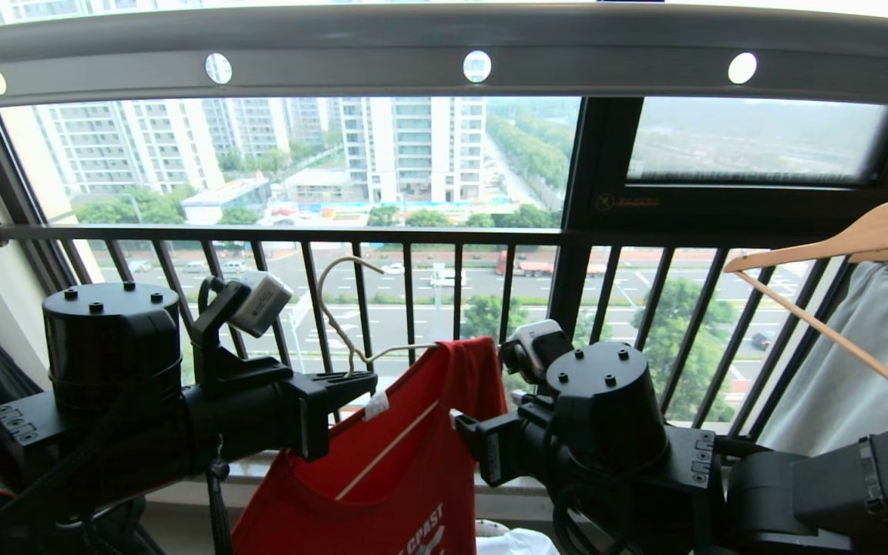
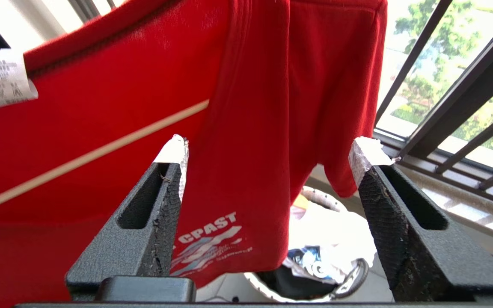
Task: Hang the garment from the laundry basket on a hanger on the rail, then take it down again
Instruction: Take the clothes off the clothes rack
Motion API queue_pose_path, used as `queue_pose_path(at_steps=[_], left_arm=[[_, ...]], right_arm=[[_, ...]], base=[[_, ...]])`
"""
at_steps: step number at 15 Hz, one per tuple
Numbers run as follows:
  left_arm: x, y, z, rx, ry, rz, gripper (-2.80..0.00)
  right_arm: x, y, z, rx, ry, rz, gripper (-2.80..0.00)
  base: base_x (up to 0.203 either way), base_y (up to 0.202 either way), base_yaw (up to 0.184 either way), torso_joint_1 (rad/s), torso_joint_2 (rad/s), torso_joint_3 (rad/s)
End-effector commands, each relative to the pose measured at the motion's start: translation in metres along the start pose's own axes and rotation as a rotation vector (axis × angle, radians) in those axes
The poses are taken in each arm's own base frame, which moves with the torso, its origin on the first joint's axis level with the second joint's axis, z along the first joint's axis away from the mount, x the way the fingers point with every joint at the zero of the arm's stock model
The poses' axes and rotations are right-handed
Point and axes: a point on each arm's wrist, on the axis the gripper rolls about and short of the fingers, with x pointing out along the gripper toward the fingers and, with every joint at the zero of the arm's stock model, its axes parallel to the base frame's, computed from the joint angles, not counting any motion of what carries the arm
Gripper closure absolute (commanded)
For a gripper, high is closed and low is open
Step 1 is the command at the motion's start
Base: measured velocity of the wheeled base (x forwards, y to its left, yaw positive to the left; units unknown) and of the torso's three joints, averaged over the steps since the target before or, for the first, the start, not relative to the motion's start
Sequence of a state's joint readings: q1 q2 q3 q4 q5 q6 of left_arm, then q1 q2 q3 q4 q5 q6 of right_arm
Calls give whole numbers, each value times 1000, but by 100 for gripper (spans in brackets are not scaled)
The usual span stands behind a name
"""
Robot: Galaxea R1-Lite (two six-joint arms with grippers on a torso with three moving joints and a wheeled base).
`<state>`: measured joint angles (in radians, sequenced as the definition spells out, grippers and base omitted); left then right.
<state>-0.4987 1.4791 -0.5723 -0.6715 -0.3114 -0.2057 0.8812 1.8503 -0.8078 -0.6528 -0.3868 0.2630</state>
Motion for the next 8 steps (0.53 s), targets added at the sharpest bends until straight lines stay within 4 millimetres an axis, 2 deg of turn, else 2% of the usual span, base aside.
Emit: queue_pose_path(at_steps=[1, 8], left_arm=[[1, 0, 0, -2, 0, -1, 0], [-4, -2, 4, 4, -25, -6, 0]], right_arm=[[10, 9, -8, 5, -32, -11, -280], [34, 13, -8, 49, -145, -132, -280]], base=[[0, 0, 0, 0, 0, 0], [0, 0, 0, 0, 0, 0]])
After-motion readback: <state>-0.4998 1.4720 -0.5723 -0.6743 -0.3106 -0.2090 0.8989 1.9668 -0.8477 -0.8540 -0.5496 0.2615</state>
